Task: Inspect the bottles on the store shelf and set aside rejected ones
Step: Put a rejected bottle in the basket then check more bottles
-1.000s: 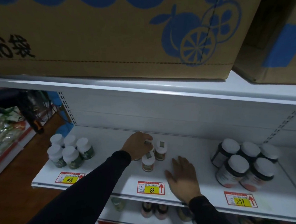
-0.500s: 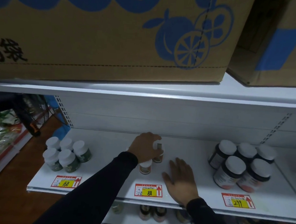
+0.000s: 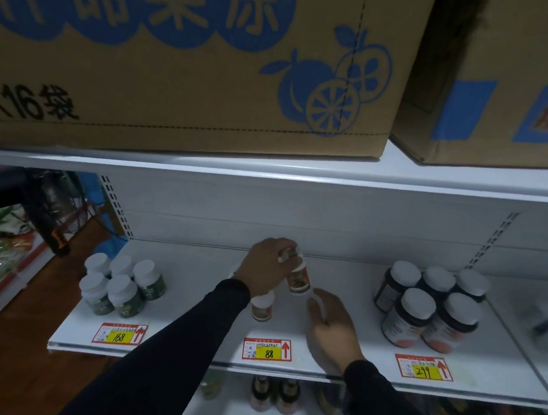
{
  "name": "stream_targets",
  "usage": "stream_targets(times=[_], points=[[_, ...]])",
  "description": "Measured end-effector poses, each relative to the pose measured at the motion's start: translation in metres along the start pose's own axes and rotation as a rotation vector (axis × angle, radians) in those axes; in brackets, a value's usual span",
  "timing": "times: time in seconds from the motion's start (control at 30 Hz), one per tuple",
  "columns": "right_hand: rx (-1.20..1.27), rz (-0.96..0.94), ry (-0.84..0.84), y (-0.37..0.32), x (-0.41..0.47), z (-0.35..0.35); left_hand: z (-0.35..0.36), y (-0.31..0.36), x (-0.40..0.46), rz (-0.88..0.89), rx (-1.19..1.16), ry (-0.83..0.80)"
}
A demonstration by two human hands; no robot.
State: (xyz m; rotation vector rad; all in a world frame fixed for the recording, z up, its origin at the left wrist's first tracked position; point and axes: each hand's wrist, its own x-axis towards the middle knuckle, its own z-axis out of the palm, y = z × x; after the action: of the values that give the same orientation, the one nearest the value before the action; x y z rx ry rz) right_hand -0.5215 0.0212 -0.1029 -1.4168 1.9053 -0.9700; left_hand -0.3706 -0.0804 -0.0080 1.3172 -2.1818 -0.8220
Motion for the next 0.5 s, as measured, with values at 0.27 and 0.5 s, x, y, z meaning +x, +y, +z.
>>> stream_targets(times=[0.27, 0.5], points=[[0.394, -0.094, 0.03, -0.056, -0.022, -0.014, -0.024, 0.009, -0.025, -0.107, -0.326, 0.102], [0.48, -0.191, 0.025, -0.075, -0.038, -0.014, -0.04, 0.022, -0.05, -0.118, -0.479, 0.149]])
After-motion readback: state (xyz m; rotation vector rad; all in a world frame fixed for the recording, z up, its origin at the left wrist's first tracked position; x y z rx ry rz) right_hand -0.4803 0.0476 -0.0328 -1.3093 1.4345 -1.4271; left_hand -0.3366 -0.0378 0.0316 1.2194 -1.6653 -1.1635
